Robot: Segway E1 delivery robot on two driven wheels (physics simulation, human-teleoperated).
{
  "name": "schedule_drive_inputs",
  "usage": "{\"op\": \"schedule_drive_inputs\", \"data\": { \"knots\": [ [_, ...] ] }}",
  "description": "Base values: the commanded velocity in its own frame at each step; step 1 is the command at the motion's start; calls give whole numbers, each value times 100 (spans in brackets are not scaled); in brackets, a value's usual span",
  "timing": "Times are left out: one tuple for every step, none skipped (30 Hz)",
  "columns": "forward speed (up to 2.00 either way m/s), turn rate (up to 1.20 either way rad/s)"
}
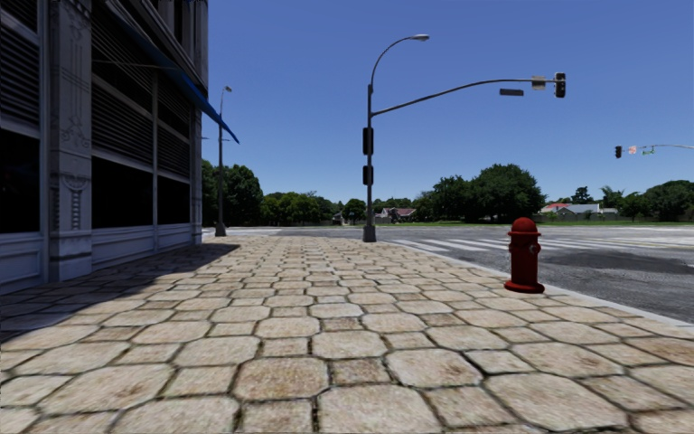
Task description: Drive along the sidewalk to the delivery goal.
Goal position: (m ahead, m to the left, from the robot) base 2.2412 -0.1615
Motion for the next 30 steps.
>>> {"op": "schedule_drive_inputs", "data": {
  "knots": [
    [200, 0],
    [200, 0],
    [200, 0],
    [200, 0],
    [200, 0],
    [200, 0],
    [200, 0],
    [200, 0],
    [200, 0],
    [200, 0],
    [196, 0],
    [185, 0],
    [171, 0],
    [157, 0],
    [157, 0],
    [149, 0],
    [146, 0],
    [144, 0],
    [140, 0],
    [131, 0],
    [127, 0],
    [124, 0],
    [120, 0],
    [120, 0],
    [119, 0],
    [118, 0],
    [117, 0],
    [117, 0],
    [117, 0],
    [117, 0]
  ]
}}
